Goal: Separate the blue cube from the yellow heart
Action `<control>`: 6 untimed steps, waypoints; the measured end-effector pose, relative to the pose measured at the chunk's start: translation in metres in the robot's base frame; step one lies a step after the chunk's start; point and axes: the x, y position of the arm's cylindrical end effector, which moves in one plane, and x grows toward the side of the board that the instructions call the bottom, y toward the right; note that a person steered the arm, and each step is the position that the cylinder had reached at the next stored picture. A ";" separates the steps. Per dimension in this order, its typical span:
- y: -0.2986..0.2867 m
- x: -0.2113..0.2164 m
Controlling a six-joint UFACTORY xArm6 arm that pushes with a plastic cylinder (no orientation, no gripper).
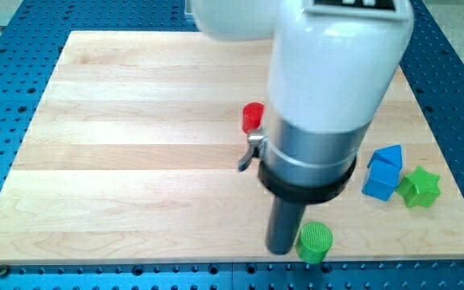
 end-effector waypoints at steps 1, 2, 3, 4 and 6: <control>-0.020 0.001; -0.020 0.001; 0.007 0.000; 0.060 -0.001; 0.116 -0.038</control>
